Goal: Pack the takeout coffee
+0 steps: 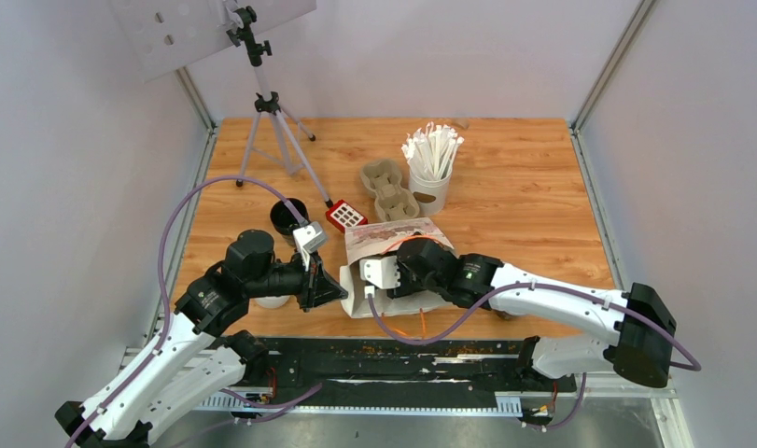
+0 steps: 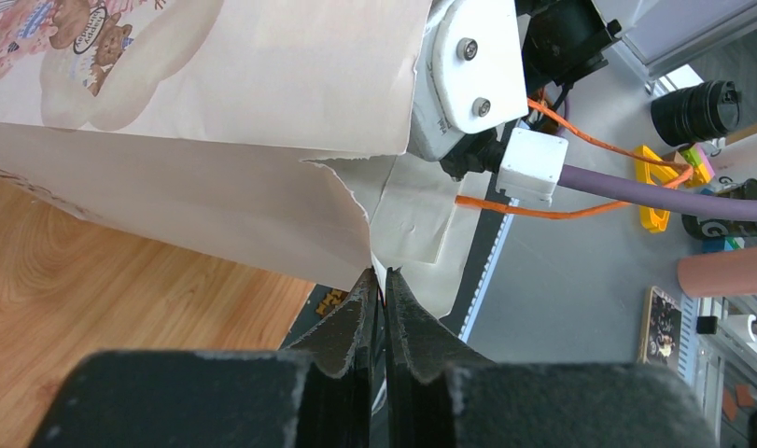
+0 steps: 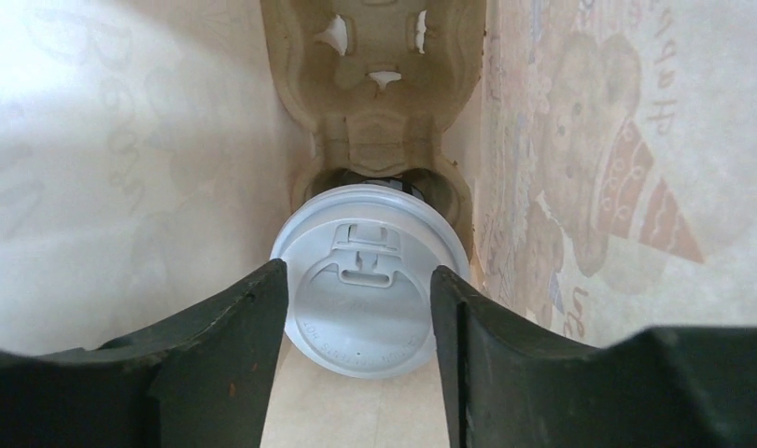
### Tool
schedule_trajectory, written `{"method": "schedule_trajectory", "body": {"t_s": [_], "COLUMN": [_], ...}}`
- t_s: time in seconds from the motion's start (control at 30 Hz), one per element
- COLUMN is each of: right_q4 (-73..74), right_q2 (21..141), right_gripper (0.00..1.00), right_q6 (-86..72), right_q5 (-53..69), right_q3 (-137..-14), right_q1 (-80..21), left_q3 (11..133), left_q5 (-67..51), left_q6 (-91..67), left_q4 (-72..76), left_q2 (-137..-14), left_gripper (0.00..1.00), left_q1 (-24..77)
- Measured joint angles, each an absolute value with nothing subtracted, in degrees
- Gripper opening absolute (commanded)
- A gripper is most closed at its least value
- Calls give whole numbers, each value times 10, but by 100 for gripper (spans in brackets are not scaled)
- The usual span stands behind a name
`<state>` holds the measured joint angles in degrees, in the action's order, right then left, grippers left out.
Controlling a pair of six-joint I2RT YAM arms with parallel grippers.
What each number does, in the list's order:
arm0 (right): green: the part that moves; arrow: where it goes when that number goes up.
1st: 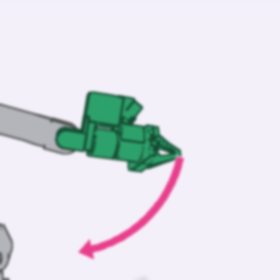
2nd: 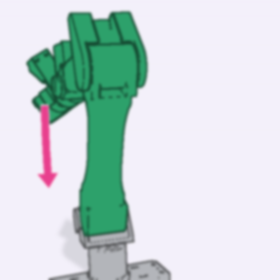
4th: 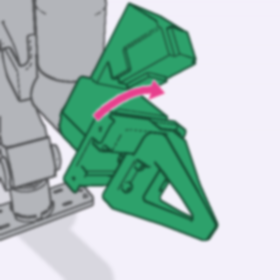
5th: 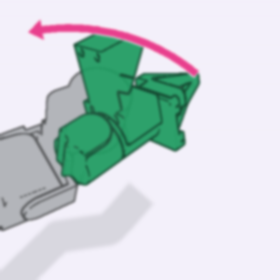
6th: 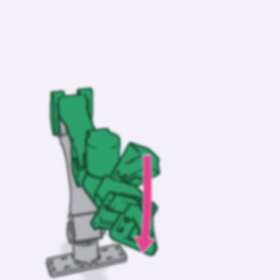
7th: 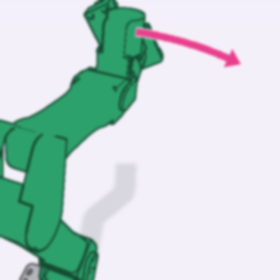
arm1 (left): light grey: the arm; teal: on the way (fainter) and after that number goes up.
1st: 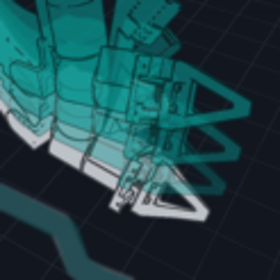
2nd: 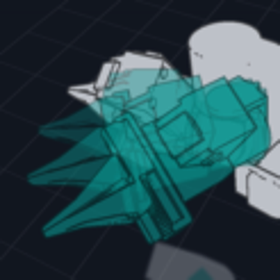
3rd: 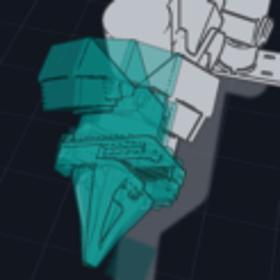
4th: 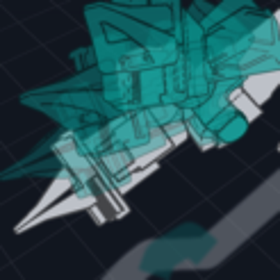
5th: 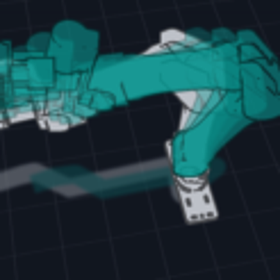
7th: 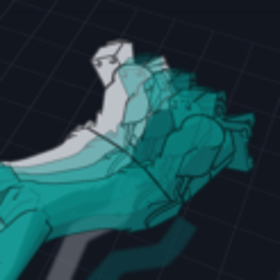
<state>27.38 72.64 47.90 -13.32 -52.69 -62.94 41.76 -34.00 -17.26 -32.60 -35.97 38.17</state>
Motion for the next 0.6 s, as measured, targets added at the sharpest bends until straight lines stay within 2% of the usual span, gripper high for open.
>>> {"method": "schedule_trajectory", "body": {"t_s": [0.17, 0.23, 0.43, 0.6], "right_q4": [274, 274, 268, 248], "right_q2": [722, 722, 722, 724], "right_gripper": [34, 30, 23, 22], "right_q6": [474, 471, 470, 469], "right_q5": [-126, -124, -124, -134], "right_q3": [-527, -527, -521, -507], "right_q1": [-629, -629, -629, -626], "left_q3": [418, 418, 418, 418], "left_q5": [-340, -340, -340, -340], "left_q6": [-173, -173, -173, -173], "left_q4": [-326, -326, -326, -326], "left_q2": [-360, -360, -360, -360], "left_gripper": [13, 13, 13, 13], "left_q1": [382, 382, 382, 382]}}
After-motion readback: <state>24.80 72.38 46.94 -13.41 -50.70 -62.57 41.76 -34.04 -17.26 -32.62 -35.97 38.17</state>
